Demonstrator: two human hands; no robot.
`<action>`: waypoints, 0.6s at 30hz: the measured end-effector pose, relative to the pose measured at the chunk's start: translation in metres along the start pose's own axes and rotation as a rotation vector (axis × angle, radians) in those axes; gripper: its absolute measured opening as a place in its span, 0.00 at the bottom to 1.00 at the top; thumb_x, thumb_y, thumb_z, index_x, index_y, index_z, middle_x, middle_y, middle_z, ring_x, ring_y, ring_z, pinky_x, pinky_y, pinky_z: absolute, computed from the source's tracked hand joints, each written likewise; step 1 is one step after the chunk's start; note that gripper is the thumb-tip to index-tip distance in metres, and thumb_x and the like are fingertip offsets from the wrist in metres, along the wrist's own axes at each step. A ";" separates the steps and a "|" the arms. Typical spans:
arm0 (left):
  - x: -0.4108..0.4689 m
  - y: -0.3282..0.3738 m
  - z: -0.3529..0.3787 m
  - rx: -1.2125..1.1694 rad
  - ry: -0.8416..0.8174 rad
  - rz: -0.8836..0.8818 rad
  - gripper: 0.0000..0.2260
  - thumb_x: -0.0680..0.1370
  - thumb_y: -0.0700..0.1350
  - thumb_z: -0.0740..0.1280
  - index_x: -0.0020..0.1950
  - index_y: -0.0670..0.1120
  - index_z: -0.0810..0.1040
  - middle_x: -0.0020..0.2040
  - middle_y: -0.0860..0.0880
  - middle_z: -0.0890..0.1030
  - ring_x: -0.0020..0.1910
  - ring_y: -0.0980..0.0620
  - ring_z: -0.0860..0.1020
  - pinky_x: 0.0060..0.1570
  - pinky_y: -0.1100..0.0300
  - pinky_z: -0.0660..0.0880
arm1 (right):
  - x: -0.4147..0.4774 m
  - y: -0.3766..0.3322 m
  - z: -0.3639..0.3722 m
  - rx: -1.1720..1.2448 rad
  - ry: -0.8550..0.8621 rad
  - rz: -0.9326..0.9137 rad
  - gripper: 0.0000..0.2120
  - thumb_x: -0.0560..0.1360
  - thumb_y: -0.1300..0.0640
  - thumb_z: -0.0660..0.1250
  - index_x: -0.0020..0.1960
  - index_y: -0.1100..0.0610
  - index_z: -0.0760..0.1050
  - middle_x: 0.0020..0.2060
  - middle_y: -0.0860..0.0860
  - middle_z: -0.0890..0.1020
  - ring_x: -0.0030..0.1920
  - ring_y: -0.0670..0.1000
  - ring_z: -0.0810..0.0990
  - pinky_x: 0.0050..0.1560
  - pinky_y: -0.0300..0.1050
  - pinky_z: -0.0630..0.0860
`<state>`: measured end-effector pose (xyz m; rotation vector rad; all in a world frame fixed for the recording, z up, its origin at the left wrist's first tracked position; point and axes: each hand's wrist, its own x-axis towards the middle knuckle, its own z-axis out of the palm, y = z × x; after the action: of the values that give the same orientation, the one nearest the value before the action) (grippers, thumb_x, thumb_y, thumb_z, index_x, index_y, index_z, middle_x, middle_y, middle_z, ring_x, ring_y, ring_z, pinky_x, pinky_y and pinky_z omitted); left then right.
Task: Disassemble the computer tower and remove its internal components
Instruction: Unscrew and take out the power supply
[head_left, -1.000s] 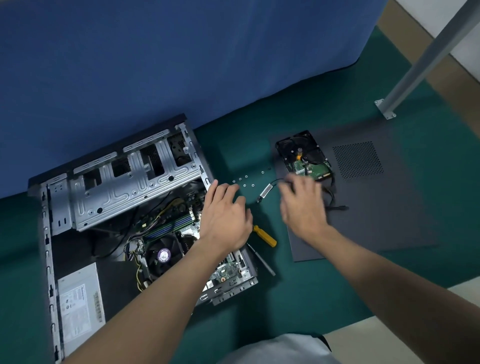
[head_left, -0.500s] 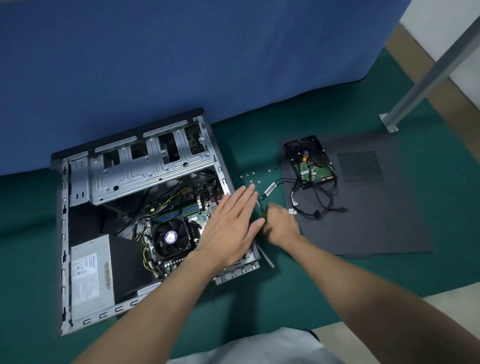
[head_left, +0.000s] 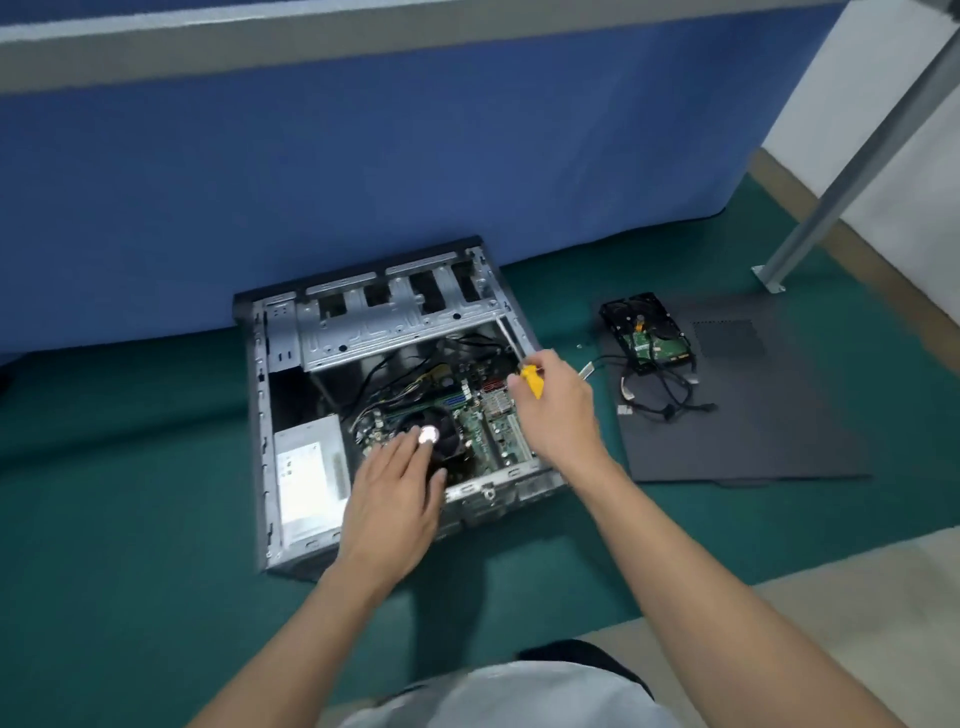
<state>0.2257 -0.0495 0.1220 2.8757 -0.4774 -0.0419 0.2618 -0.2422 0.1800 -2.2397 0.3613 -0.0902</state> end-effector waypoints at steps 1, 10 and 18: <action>-0.013 -0.012 -0.003 0.003 0.027 -0.022 0.20 0.82 0.52 0.57 0.71 0.43 0.72 0.72 0.44 0.69 0.72 0.46 0.65 0.74 0.53 0.52 | -0.018 -0.009 0.010 0.036 -0.026 0.005 0.11 0.80 0.53 0.62 0.60 0.55 0.73 0.48 0.47 0.74 0.49 0.48 0.72 0.48 0.42 0.66; -0.088 -0.091 -0.024 -0.346 0.105 -0.267 0.19 0.82 0.43 0.58 0.74 0.43 0.65 0.76 0.45 0.62 0.76 0.46 0.58 0.73 0.55 0.54 | -0.156 -0.037 0.104 0.306 -0.213 0.149 0.07 0.81 0.53 0.59 0.53 0.51 0.76 0.38 0.47 0.81 0.34 0.47 0.76 0.38 0.47 0.74; -0.098 -0.101 -0.016 -1.066 0.071 -0.934 0.24 0.73 0.60 0.70 0.60 0.44 0.75 0.55 0.47 0.81 0.56 0.48 0.78 0.61 0.54 0.72 | -0.209 -0.017 0.150 0.465 -0.344 0.335 0.06 0.80 0.52 0.62 0.46 0.51 0.75 0.31 0.46 0.79 0.28 0.46 0.71 0.32 0.45 0.68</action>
<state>0.1661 0.0786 0.1141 1.7846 0.7235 -0.2516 0.0941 -0.0602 0.1087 -1.6715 0.4660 0.3509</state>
